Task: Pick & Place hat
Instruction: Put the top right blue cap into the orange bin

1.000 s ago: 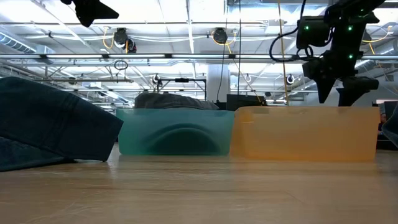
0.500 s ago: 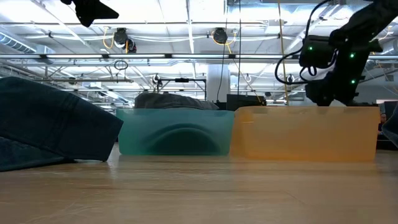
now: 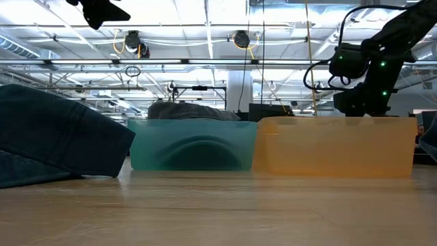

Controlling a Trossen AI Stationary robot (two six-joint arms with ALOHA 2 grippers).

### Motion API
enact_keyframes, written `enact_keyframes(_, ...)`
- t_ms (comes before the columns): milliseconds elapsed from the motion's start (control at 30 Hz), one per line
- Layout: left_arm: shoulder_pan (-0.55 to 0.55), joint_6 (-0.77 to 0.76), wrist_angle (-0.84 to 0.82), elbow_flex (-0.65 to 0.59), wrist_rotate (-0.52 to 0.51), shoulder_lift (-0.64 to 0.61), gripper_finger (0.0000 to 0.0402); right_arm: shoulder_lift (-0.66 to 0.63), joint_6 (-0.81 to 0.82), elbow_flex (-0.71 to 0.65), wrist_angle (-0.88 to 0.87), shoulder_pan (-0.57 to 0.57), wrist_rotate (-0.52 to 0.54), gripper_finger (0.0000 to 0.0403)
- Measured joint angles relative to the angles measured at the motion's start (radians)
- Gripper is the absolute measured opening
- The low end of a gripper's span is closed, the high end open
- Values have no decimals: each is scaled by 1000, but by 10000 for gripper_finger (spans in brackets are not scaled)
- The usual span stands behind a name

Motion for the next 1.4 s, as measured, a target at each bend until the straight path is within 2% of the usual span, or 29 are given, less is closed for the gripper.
enact_keyframes(600,0,-16,0,0,9,0,258,0,-50,0,58,-33,-9,368)
enact_keyframes(700,0,-15,0,0,9,0,257,0,-26,0,55,-33,-43,368)
enact_keyframes(967,0,-15,1,0,9,0,258,0,-95,-69,67,-33,-54,366)
enact_keyframes(1300,0,0,0,0,9,0,257,0,-128,-83,109,-33,-28,329)
enact_keyframes(1400,0,-1,0,0,9,0,257,0,-126,-83,114,-33,-28,306)
